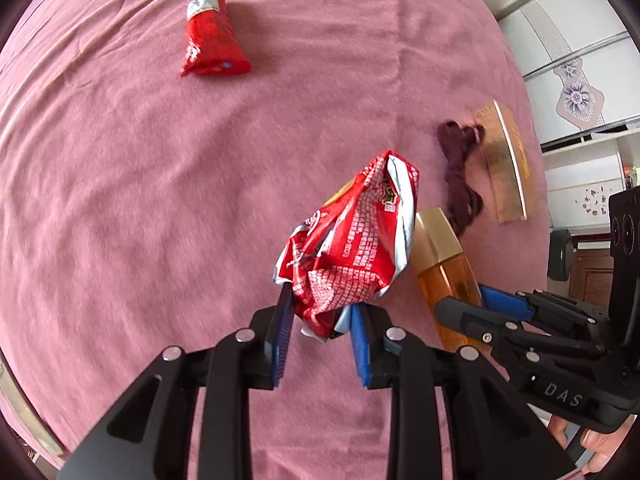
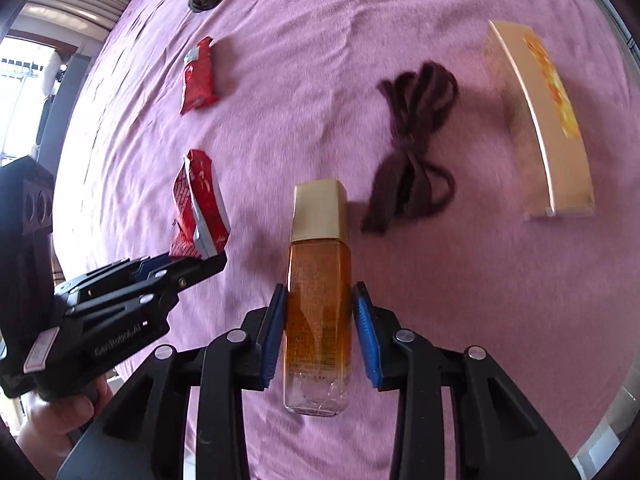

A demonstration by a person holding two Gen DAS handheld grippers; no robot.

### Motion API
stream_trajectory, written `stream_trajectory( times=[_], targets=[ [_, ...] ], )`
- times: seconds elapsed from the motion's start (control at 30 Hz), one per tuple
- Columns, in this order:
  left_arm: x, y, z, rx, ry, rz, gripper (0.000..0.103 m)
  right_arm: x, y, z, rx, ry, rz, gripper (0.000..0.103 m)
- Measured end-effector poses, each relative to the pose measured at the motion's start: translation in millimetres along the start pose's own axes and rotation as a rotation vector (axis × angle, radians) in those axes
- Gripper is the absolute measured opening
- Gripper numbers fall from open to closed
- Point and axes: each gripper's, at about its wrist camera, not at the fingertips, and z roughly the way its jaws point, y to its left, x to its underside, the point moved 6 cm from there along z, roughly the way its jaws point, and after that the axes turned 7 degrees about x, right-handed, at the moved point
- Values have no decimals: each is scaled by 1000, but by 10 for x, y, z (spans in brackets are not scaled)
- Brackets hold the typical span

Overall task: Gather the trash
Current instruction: 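Carry wrapper and perfume bottle over the yellow bin and open both tools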

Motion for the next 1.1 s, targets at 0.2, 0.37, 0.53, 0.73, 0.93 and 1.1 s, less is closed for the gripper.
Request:
stream_trajectory(
  times=[0.2,0.37,0.53,0.73,0.93,1.1],
  targets=[
    [336,-340,74,19,40,17,27,409,-336,-258,-44,-11,66,33],
    [558,-794,126,35,54,84,27,635,-636,-519,-64,-77,129,33],
    [699,-1367,276,52,86,165,27,876,-1082,-743,-75,-127,227,33],
    [811,-2028,521,73,131,254,27,1146,-1653,-936,-70,-175,334,33],
    [963,-2793,911,85,196,350,27,1496,-2370,-1142,-58,-218,463,33],
    [1120,-3231,1140,94,237,410,27,1778,-2893,-1247,-44,-238,545,33]
  ],
)
